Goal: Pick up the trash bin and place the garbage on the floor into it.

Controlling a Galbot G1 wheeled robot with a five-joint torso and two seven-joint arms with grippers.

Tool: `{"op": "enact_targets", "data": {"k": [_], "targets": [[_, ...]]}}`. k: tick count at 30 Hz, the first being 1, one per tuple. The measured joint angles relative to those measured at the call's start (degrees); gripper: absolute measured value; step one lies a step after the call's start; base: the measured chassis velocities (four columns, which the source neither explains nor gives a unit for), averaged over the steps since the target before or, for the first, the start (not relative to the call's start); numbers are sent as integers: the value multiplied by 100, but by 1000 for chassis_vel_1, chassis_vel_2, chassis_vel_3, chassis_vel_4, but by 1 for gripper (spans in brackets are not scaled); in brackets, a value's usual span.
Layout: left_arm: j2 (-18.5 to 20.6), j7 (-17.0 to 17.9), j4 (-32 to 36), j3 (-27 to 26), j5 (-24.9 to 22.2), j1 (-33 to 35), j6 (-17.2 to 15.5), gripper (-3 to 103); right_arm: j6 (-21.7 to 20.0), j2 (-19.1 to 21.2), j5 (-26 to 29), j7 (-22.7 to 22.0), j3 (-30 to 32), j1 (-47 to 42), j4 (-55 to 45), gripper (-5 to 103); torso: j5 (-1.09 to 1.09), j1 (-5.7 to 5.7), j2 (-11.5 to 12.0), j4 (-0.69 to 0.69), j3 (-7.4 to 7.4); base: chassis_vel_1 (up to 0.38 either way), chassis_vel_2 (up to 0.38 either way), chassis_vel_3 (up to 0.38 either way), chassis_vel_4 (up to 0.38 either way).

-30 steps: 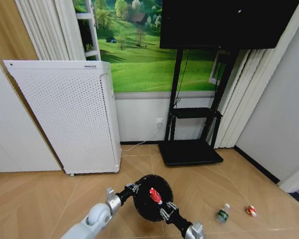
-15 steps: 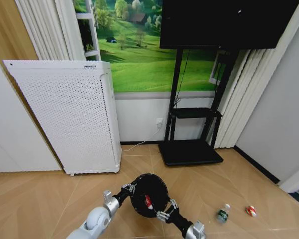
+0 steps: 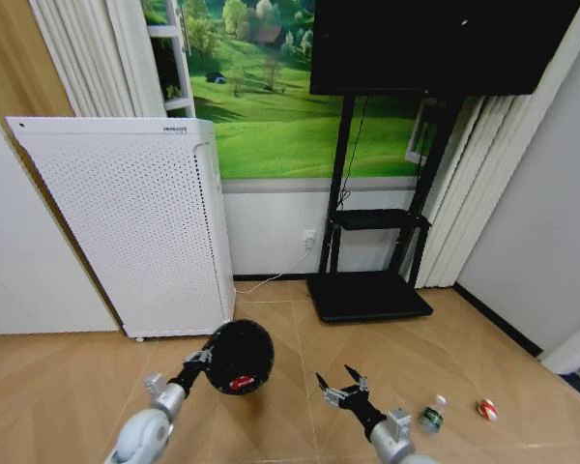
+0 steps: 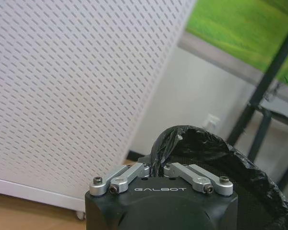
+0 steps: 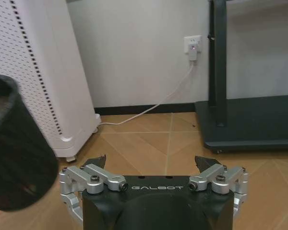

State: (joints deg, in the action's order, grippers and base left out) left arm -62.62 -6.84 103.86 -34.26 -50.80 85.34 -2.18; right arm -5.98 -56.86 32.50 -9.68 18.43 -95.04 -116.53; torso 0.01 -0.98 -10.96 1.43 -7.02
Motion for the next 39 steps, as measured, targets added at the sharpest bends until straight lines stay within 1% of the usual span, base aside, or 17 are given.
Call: {"op": "enact_targets", "data": {"k": [1, 2, 3, 11, 15, 17, 22, 25, 27, 28, 30, 31, 33, 34, 37, 38, 39], "targets": [[23, 30, 83, -103, -163, 67, -3, 7, 9, -68, -14, -10, 90, -91, 13, 100, 0, 0, 0, 0, 0, 0, 0, 0, 0], [48, 46, 143, -138, -264, 114, -14, 7, 25, -145, -62, -9, 175, -199, 16, 100, -1, 0, 0, 6, 0, 0, 0, 0, 0], [50, 49, 197, -165, -298, 176, -18, 7, 40, -193, -98, -7, 215, -242, 19, 100, -3, 0, 0, 9, 0, 0, 0, 0, 0], [-19, 71, 414, -219, -229, 396, -19, 7, 60, -289, -165, 6, 224, -251, 69, 100, -2, 0, 0, 4, 0, -74, -71, 55, 43], [-31, 131, 558, -178, -181, 438, -20, 7, 98, -314, -438, 18, 224, -259, 339, 100, 1, 0, 0, 3, 0, -170, -173, 179, 157], [-8, 275, 568, -133, -290, 356, -24, 7, 88, -340, -480, -2, 244, -207, 579, 100, 0, 0, 0, 5, 0, -205, -218, 196, 189], [-12, 320, 569, -122, -333, 328, -41, 7, 59, -345, -494, -40, 250, -162, 670, 100, -2, 0, 0, 5, 0, -231, -217, 202, 214], [-19, 355, 555, -109, -332, 324, -42, 7, 15, -403, -527, -163, 244, -76, 790, 100, 0, 0, 0, 6, 0, -165, -163, 198, 177], [-20, 368, 542, -109, -330, 326, -42, 7, -25, -485, -561, -384, 223, 46, 924, 100, 0, -1, 0, 4, -1, -116, -119, 133, 129], [-20, 368, 542, -109, -330, 326, -42, 7, -25, -485, -561, -384, 223, 46, 924, 100, 0, -1, 0, 4, -1, -74, -119, 133, 85], [12, 375, 481, -90, -346, 284, -41, 7, -49, -719, -616, -844, 193, 239, 1270, 100, -2, 0, 0, 3, 0, -37, -31, 32, 42], [12, 375, 481, -90, -346, 284, -41, 7, -49, -719, -616, -844, 193, 239, 1270, 100, -2, 0, 0, 3, 0, 0, 0, 0, 0], [39, 371, 390, -69, -353, 238, -41, 7, -202, -893, -467, -1103, 179, 449, 1654, 100, -2, -1, 0, 7, 0, 30, 33, -20, -29], [39, 371, 390, -69, -353, 238, -41, 7, -202, -893, -467, -1103, 179, 449, 1654, 100, -2, -1, 0, 7, 0, 60, 66, -41, -58], [33, 333, 340, -120, -362, 266, -23, 7, -387, -1007, -259, -1490, 140, 1021, 2603, 100, -2, 0, 0, 3, 0, 40, 47, -79, -53], [33, 333, 340, -120, -362, 266, -23, 7, -387, -1007, -259, -1490, 140, 1021, 2603, 100, -2, 0, 0, 3, 0, 38, 37, -76, -42], [27, 317, 340, -138, -368, 278, -17, 7, -407, -1012, -200, -1595, 131, 1156, 2852, 100, 0, 0, 0, 2, 0, 0, 0, 0, 0]]}}
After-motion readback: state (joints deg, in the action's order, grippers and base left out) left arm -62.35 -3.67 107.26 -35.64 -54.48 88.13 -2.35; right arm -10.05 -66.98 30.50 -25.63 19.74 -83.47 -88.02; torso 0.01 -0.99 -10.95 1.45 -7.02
